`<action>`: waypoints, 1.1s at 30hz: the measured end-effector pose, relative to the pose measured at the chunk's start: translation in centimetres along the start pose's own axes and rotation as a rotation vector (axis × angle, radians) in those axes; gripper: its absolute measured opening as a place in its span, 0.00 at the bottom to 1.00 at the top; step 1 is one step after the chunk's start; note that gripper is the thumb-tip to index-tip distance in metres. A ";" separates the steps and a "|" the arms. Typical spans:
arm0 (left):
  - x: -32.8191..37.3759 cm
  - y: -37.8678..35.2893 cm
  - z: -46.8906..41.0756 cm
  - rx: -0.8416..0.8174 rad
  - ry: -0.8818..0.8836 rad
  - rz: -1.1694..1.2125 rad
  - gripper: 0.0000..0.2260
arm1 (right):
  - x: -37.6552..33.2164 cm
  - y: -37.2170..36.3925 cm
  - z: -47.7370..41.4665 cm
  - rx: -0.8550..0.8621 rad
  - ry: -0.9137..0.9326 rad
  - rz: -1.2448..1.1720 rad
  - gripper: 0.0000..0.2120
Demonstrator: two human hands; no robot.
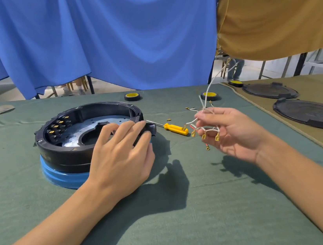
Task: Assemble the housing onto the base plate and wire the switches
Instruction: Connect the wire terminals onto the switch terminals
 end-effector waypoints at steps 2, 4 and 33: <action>0.5 0.5 -0.3 0.041 0.022 0.104 0.09 | 0.9 -1.1 0.3 -0.060 -0.032 -0.050 0.04; 1.1 0.7 -0.4 0.035 0.088 0.223 0.10 | 1.7 -2.0 0.5 -0.099 -0.036 -0.075 0.04; 0.8 1.6 -1.1 0.045 0.973 0.905 0.07 | -0.2 -3.4 3.9 0.494 1.292 0.730 0.11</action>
Point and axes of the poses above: each hand's wrist, its own z-axis away from the middle knuckle, its own y-axis out of the back of the hand, x = y × z, the point moved 4 cm from there along -z, towards the middle knuckle, and after that the axes turned 11 degrees about x, right-handed, at the moved point
